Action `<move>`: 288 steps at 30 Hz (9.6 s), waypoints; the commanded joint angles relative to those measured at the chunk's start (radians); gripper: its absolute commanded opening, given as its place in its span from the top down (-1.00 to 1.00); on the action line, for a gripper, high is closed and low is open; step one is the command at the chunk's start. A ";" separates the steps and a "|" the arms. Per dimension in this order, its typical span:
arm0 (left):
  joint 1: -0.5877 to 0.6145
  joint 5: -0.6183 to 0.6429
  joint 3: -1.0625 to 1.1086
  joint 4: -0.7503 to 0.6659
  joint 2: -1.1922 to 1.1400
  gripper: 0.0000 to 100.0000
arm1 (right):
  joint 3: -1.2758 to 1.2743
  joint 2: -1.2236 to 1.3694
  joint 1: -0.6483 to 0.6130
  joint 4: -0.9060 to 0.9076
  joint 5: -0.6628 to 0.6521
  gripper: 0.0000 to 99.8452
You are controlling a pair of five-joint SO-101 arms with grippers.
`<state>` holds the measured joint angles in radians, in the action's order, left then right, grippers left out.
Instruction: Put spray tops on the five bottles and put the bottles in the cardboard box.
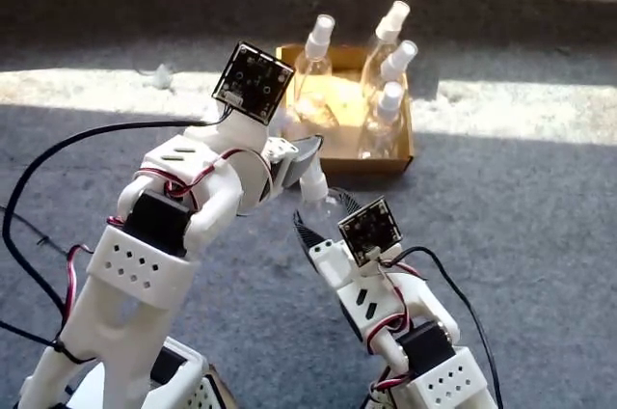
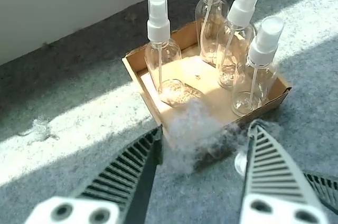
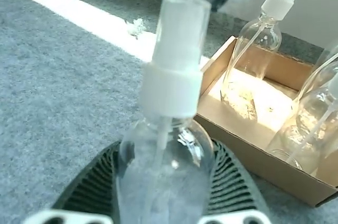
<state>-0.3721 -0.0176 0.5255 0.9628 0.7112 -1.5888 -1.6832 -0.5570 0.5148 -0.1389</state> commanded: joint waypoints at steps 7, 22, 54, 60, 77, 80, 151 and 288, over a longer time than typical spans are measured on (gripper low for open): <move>-0.136 -0.011 0.004 0.078 -0.005 0.52 | 0.025 -0.013 0.012 -0.001 -0.003 0.99; -0.073 -0.011 -0.165 0.084 -0.005 0.52 | 0.025 -0.013 0.012 -0.001 -0.003 0.99; 0.400 0.126 0.421 -0.199 -0.007 0.52 | 0.871 0.980 0.117 -0.194 0.110 0.99; 0.444 0.124 0.386 -0.221 -0.005 0.52 | 0.964 1.156 0.108 -0.189 0.118 0.99; 0.272 0.055 0.647 -0.017 0.990 0.33 | 0.980 1.158 -0.065 -0.220 0.196 0.99; 0.259 0.043 0.665 -0.020 0.998 0.33 | 1.017 1.156 -0.116 -0.117 0.199 0.99; 0.349 0.023 0.690 -0.209 0.653 0.33 | 1.069 1.478 0.116 -0.542 0.008 0.99; 0.349 0.020 0.705 -0.209 0.653 0.44 | 0.828 1.609 0.099 -0.757 0.077 0.47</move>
<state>-0.0345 0.0054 1.2359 0.7710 1.3556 -0.7756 -0.0568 -0.4480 -0.2493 -0.0652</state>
